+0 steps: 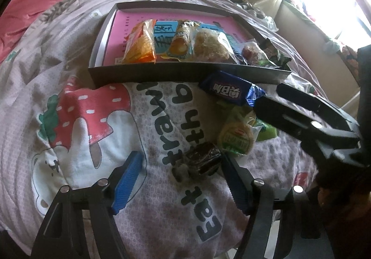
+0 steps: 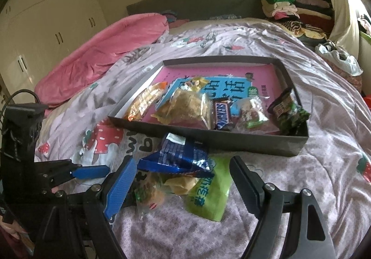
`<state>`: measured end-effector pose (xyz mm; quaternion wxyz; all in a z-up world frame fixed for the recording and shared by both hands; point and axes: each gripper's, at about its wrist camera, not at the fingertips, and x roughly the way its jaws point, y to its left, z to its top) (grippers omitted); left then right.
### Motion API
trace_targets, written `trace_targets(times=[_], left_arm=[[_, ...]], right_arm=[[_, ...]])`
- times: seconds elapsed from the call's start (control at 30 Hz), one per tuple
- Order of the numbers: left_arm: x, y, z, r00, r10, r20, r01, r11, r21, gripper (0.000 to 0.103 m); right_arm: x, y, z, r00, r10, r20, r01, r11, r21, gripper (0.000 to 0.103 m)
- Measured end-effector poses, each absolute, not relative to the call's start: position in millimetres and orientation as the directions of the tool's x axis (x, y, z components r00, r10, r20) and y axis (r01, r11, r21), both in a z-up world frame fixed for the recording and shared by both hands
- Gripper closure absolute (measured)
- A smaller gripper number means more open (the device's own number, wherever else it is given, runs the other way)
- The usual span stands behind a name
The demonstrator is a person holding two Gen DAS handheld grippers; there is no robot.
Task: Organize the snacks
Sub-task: 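Grasp small clear-wrapped round candy with left gripper while right gripper grasps blue snack bag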
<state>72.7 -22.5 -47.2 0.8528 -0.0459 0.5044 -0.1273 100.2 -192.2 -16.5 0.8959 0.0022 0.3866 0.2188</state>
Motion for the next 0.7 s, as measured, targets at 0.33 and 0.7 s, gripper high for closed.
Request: trace_targets(times=[0.33,0.7], left_arm=[[73,-24,-47,0.465,-0.283,-0.839,0.179,0.958,-0.223,0.040],[75,-26,-47,0.467,-0.295,-0.834,0.180,0.955,-0.237,0.047]], right_arm=[[113,-179,-30,0.591,0.387,-0.708,-0.389,0.905,0.171,0.021],[129,-179,-39,0.576,0.396,-0.715,-0.361,0.908,0.212,0.033]])
